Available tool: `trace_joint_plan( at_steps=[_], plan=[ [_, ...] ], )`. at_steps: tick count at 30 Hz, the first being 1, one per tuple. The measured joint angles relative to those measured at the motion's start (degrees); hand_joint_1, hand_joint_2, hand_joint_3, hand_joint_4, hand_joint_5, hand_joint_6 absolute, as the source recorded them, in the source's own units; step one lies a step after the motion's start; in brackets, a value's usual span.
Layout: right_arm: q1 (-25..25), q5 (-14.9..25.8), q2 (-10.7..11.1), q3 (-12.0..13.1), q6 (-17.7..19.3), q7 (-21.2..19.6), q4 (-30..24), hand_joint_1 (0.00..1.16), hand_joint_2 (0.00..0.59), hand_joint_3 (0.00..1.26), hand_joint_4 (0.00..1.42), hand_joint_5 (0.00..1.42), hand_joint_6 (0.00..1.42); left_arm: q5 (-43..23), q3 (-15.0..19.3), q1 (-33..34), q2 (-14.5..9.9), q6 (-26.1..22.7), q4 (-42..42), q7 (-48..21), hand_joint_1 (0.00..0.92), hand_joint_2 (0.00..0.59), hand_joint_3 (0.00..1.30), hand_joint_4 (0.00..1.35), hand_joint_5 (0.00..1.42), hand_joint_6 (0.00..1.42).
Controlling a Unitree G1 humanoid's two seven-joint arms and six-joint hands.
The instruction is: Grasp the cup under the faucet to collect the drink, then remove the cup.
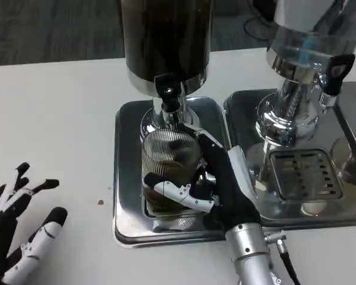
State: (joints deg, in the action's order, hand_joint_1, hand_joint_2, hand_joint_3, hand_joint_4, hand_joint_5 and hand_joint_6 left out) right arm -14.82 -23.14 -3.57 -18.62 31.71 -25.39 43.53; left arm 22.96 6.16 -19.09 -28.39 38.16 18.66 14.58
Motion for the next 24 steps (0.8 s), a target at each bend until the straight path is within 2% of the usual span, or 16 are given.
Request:
trace_joint_plan(
  at_steps=[10,24],
  plan=[
    [1.0,-2.9,0.2,-0.3,0.0,-2.3,-1.3,0.99,0.163,0.42,0.54,0.85,1.29,0.0,-0.2,0.8,0.0,0.0,0.1,0.0,0.000,0.238,0.30,0.00,0.07,0.00],
    [1.9,-4.7,0.3,-0.3,0.1,-4.8,-2.0,1.00,0.145,0.44,0.56,0.85,1.31,0.1,-0.4,1.0,0.0,0.0,0.3,0.0,0.000,0.232,0.29,0.00,0.07,0.00]
  ],
)
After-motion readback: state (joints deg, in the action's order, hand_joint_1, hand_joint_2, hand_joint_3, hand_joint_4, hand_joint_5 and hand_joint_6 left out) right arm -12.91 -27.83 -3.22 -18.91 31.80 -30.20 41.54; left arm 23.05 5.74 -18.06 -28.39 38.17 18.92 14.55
